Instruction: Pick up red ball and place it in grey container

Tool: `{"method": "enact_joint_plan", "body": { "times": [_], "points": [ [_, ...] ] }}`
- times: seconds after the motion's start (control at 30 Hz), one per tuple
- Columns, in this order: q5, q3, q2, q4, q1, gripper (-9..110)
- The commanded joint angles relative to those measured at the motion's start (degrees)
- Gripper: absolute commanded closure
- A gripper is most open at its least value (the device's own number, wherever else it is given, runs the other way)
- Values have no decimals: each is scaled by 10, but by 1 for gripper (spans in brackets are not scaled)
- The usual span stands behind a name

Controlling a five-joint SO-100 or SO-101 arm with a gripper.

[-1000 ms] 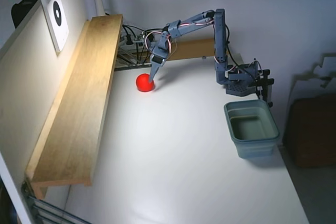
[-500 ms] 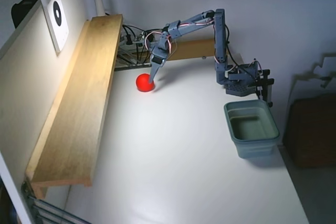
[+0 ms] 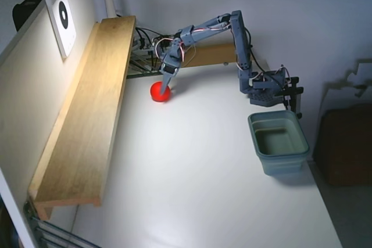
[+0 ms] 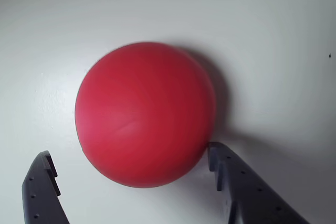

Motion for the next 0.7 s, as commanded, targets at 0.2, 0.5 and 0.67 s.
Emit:
{"method": "enact_joint_plan", "body": {
  "times": [0.2,0.5,0.67],
  "points": [
    [1,-99,-48,24,9,63],
    [1,-135,-75,33,9,63],
    [1,-135,-75,33,9,63]
  ]
}}
